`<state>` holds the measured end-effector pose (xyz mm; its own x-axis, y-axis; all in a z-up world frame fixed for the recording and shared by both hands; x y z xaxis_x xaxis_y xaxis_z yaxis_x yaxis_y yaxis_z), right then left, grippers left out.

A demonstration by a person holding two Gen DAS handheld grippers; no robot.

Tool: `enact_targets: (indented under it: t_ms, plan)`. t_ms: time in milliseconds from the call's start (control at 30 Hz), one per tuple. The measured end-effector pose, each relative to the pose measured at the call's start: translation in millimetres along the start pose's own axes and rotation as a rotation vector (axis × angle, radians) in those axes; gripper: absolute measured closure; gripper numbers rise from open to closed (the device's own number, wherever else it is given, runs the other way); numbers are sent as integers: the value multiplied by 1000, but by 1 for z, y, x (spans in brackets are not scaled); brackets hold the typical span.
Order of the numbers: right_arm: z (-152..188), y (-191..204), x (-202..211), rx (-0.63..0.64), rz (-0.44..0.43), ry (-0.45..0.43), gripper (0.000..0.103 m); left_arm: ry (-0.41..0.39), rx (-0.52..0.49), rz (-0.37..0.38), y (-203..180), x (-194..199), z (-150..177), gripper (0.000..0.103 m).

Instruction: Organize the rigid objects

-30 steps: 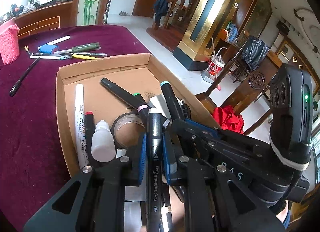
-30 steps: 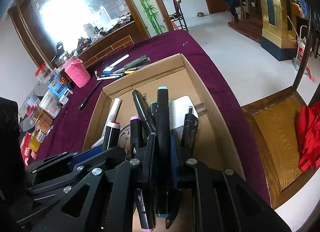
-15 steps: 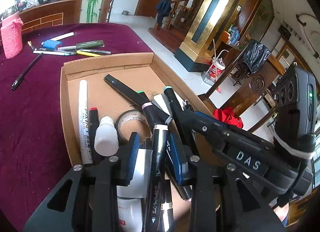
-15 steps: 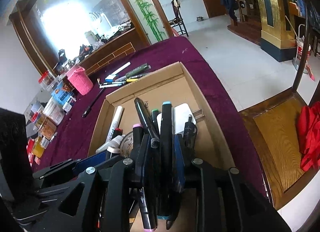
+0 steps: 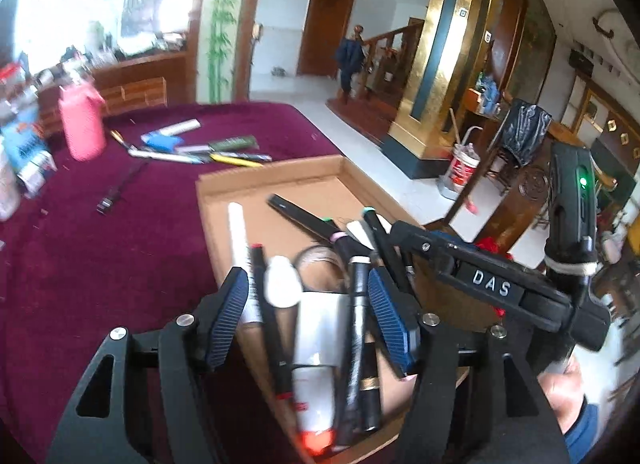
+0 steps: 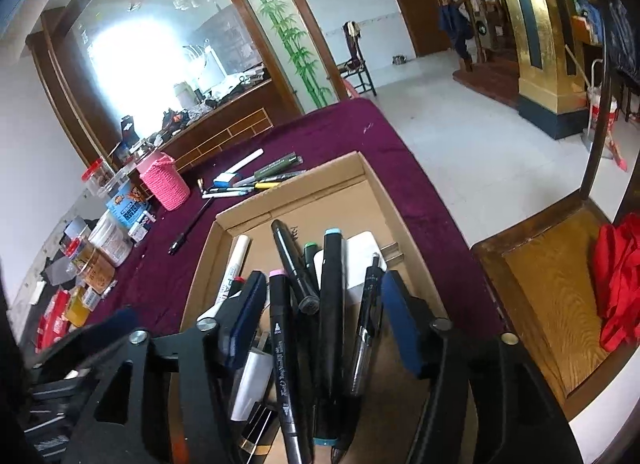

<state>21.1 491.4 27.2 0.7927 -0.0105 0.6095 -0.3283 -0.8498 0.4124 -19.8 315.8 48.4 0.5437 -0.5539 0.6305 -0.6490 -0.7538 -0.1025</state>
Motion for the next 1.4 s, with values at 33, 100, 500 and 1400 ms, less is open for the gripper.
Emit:
enact_targets:
  t_ms: [33, 100, 500, 1400]
  plan:
    - [-1, 0, 1, 3, 4, -11, 41, -7, -5, -14, 2, 4, 1, 40]
    - [-2, 0, 5, 5, 7, -41, 34, -29, -9, -42, 8, 12, 2, 32]
    - [38, 37, 50, 15, 24, -85, 8, -72, -139, -235, 42, 48, 37, 20]
    - [83, 71, 68, 260, 309, -158, 7, -26, -132, -282, 54, 48, 41, 20]
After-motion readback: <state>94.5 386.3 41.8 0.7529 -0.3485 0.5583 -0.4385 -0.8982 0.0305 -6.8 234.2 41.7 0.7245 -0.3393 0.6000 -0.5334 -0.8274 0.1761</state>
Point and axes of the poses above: each gripper's, at about its wrist camera, not at the fingertips, and x roughly against the way its jaws point, y to its left, z to its underside, the point moved 7 cm from there along -x, roughly the way its jaws point, and after that the axes turned 4 degrees about -x, right-handed, at the moved point
